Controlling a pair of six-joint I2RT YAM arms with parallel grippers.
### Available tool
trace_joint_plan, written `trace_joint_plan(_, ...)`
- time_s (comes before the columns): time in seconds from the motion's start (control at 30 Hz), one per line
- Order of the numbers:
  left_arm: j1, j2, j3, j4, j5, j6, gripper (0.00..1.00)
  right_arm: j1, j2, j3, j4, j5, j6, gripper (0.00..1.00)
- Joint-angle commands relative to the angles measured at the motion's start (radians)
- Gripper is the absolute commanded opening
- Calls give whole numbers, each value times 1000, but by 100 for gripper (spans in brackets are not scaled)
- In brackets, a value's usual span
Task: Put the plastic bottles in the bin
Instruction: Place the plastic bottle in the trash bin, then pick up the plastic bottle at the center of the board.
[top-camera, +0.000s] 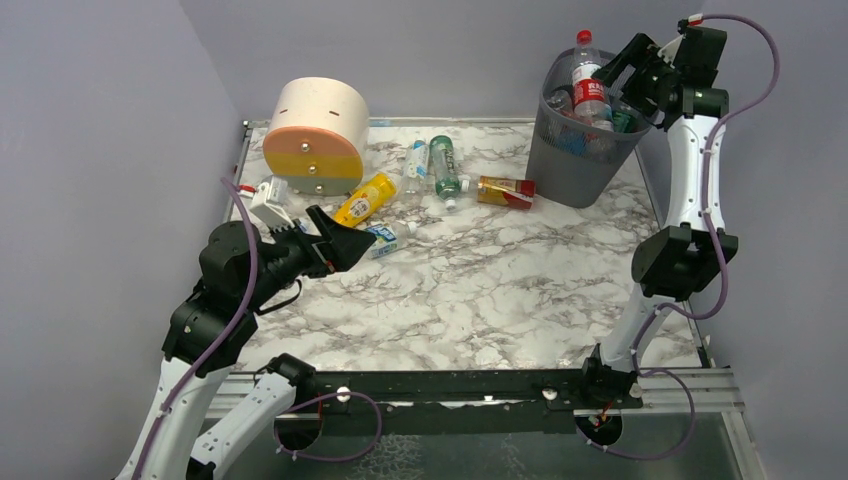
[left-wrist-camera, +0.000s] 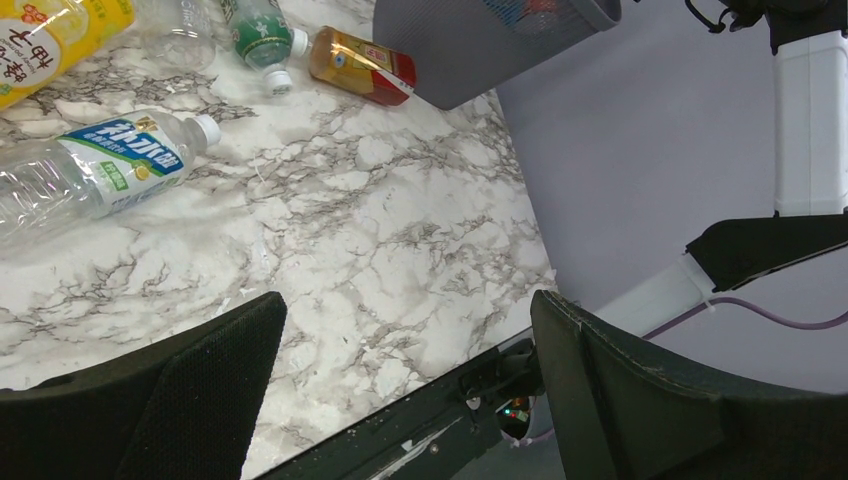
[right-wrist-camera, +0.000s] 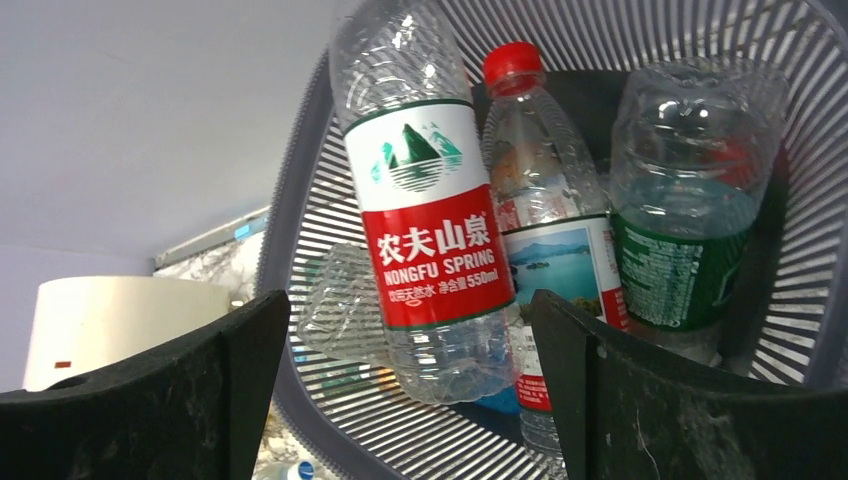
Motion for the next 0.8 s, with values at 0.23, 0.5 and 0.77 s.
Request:
trace_joint_plan(0.23, 7, 52, -25, 45, 10, 34, 99, -8, -135, -6, -52, 10, 3, 93)
trace_joint_plan(0.5, 7, 193, -39, 41, -27, 158, 99, 14, -297, -130, -19, -146, 16, 93)
trace_joint_plan(0.77, 7, 392, -44, 42, -181, 330, 99, 149, -474, -311, -2, -205, 9, 93)
